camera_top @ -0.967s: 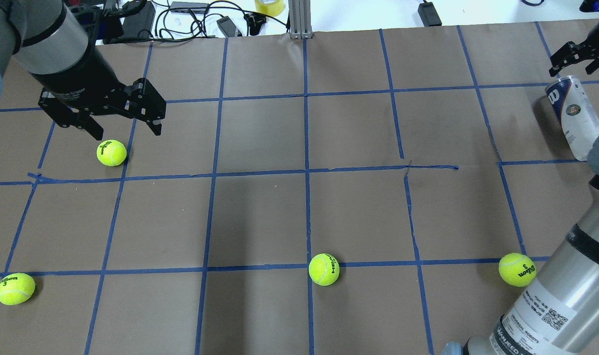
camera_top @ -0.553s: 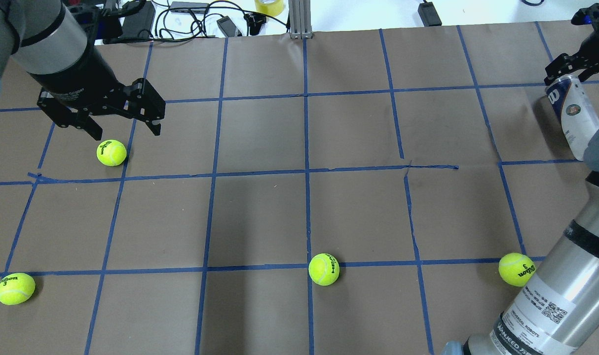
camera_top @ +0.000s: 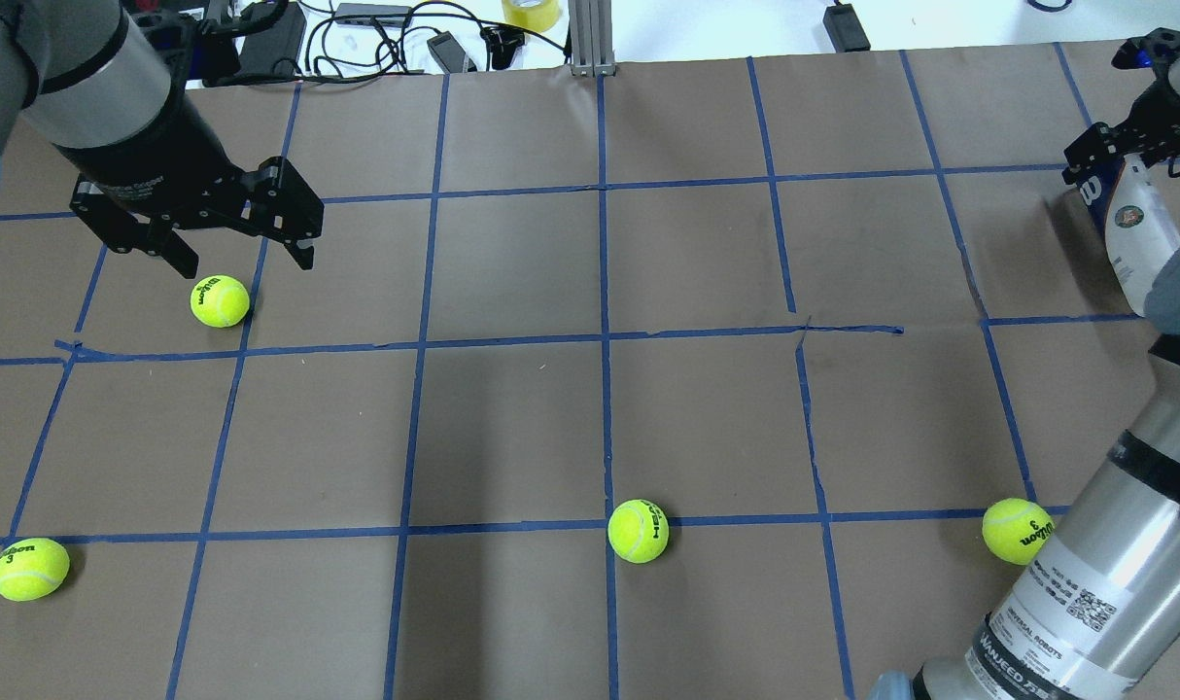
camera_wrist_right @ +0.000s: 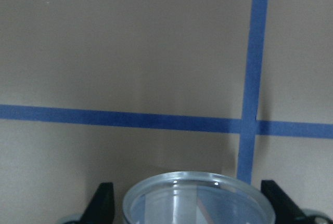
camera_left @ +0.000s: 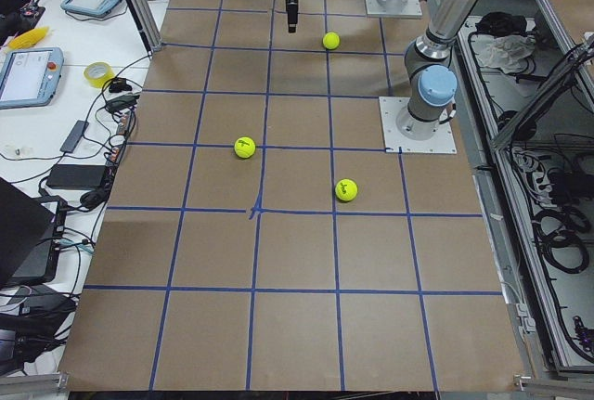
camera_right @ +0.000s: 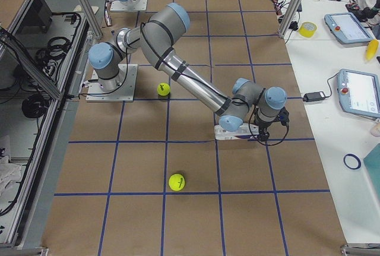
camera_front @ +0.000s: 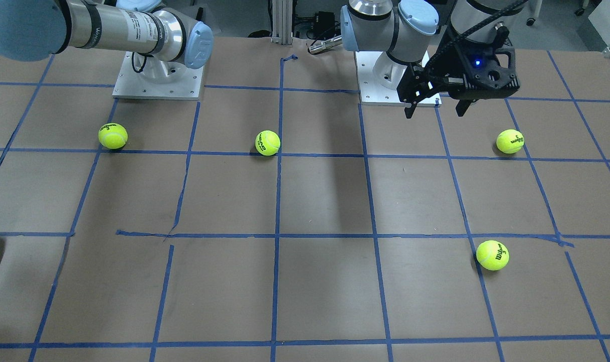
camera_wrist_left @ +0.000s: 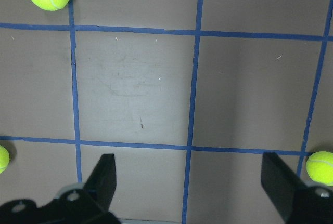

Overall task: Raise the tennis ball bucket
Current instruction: 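Grasp the tennis ball can with the right gripper and lift it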

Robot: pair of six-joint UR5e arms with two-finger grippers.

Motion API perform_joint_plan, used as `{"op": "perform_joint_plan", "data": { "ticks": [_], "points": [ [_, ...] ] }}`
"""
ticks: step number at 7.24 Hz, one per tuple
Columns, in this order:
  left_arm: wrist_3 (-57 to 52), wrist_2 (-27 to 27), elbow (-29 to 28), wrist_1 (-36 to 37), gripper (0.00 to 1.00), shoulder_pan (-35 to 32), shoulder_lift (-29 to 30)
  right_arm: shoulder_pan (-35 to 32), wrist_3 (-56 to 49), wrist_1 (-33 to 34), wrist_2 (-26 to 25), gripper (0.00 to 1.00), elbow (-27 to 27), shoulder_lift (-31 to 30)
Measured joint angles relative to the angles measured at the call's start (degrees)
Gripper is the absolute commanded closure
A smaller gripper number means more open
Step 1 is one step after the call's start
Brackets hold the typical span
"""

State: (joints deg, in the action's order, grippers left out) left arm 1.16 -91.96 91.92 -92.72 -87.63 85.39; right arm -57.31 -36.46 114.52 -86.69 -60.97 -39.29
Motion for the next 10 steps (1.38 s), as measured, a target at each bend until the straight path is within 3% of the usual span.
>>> {"op": "perform_joint_plan", "data": {
  "ticks": [3,7,10],
  "points": [
    [0.0,-0.1,-0.1,0.0,0.0,0.1,-0.1,0.0,-0.2,0.2,0.0,0.33,-0.1,0.3],
    [0.0,-1.0,0.0,-0.6,0.0,0.1,-0.2,-0.5,-2.2,-1.7,1.1,0.36,0.1,-3.2],
    [0.0,-1.2,-0.3,-0.7,0.0,0.5,-0.3,-8.7,-5.5,-8.5,4.1,0.41,-0.1,-10.3]
  ]
}}
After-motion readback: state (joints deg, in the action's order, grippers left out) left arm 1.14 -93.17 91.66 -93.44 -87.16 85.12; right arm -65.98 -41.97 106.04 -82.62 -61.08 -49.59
